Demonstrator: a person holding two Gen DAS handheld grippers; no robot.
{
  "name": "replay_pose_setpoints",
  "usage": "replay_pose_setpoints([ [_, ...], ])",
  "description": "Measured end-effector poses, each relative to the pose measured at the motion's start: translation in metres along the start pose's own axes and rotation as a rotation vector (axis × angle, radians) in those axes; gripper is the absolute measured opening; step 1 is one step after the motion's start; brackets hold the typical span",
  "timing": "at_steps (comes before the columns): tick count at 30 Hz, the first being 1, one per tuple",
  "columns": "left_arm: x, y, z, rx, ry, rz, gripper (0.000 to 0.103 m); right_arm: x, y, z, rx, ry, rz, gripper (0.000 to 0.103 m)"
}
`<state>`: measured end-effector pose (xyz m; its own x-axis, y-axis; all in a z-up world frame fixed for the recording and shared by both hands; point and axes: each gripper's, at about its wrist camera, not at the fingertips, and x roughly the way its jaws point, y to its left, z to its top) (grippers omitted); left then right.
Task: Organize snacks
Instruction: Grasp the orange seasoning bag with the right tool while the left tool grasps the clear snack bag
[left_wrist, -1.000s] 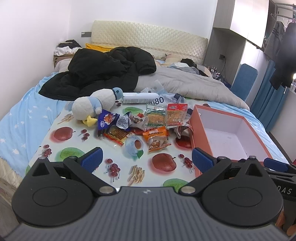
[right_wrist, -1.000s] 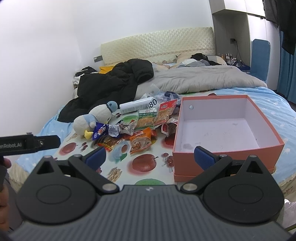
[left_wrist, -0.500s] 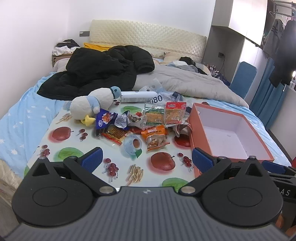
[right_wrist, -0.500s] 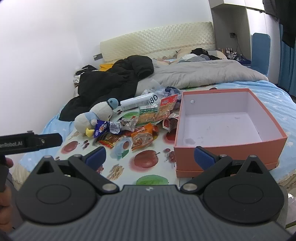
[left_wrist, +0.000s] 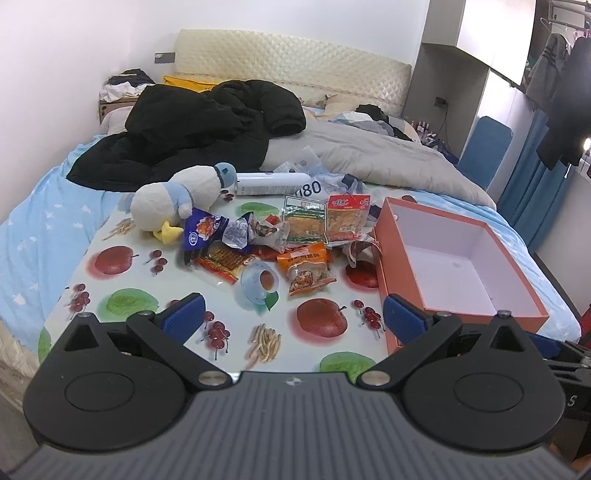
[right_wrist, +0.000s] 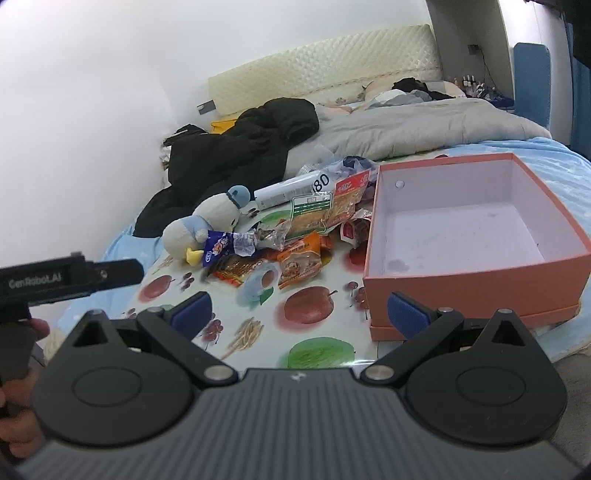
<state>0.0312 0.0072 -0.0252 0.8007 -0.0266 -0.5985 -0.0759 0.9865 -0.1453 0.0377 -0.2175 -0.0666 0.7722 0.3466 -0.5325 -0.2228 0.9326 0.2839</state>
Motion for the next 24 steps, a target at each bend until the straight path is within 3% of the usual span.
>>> replay_pose_setpoints([
  [6, 0.022, 0.0, -0.002, 0.044, 0.026, 0.027, 0.103, 0.008, -0.001, -0.003, -0.023, 0.0, -0.017, 0.103],
  [14, 0.051, 0.015, -0.004, 0.025, 0.052, 0.04, 0.103, 0.034, -0.001, -0.003, -0.034, 0.036, -0.006, 0.103],
  [24, 0.093, 0.044, -0.003, 0.01, 0.081, 0.085, 0.103, 0.064, 0.011, 0.004, -0.105, 0.016, 0.0, 0.103],
])
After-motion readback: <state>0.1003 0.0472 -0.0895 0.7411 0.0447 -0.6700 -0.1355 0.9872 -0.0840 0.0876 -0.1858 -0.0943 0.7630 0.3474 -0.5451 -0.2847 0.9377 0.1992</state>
